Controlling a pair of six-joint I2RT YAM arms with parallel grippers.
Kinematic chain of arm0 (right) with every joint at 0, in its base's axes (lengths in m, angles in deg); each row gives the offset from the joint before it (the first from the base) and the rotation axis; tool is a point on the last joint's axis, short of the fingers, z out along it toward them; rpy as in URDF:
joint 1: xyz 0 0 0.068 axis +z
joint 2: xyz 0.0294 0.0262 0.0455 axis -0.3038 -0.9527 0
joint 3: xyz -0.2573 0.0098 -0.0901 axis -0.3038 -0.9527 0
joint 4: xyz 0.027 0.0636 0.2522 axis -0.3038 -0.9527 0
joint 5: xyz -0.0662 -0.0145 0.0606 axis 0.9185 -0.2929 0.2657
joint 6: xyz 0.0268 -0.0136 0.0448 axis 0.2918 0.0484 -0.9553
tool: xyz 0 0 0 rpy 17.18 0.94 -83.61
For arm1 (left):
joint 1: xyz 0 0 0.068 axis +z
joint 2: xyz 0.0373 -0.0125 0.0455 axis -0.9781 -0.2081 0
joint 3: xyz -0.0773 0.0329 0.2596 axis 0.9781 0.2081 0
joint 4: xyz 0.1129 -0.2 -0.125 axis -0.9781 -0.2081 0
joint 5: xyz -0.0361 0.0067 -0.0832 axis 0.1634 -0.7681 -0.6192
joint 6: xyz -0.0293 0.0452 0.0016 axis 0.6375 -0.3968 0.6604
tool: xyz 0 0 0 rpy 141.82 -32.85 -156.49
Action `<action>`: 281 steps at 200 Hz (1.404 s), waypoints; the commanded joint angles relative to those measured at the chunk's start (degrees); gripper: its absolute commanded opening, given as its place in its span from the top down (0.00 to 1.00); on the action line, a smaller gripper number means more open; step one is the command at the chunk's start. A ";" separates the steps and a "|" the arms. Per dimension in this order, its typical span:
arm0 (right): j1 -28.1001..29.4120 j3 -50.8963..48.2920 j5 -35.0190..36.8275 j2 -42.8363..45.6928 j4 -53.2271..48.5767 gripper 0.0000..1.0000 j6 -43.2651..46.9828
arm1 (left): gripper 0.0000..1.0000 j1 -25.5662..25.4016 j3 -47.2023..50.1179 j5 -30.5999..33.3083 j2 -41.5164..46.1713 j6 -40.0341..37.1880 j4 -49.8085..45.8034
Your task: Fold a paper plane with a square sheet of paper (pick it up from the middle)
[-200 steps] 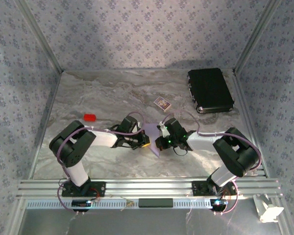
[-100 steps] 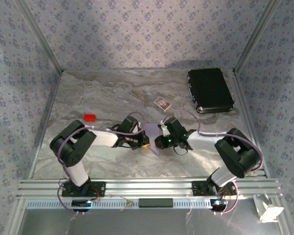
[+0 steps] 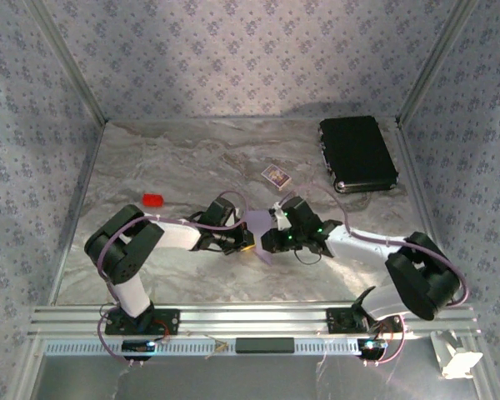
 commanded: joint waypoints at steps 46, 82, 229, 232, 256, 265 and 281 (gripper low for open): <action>2.43 4.55 -2.00 -7.45 -2.35 0.96 -1.03 | 1.00 -0.19 -0.09 3.71 -0.52 -1.54 -5.82; 3.16 6.07 -1.96 -10.40 -2.55 0.96 -0.75 | 1.00 -0.14 -0.18 3.73 -0.47 -1.63 -6.08; 3.47 1.92 0.45 -9.82 -4.40 0.93 -0.85 | 1.00 -0.04 -0.43 4.17 -0.61 -1.89 -7.15; 3.39 1.76 0.50 -9.78 -4.34 0.93 -0.88 | 1.00 -0.08 -0.38 4.22 -0.58 -1.89 -7.21; 3.22 0.00 0.11 -8.84 -3.00 0.93 -1.64 | 1.00 0.05 -0.52 4.31 -0.77 -2.07 -7.50; 3.20 -0.75 -0.33 -8.39 -2.38 0.92 -1.96 | 1.00 0.14 -0.49 4.34 -0.86 -2.07 -7.64; 3.24 -2.27 -0.93 -6.95 -1.63 0.91 -2.29 | 1.00 0.40 -0.29 4.44 -0.87 -2.07 -7.85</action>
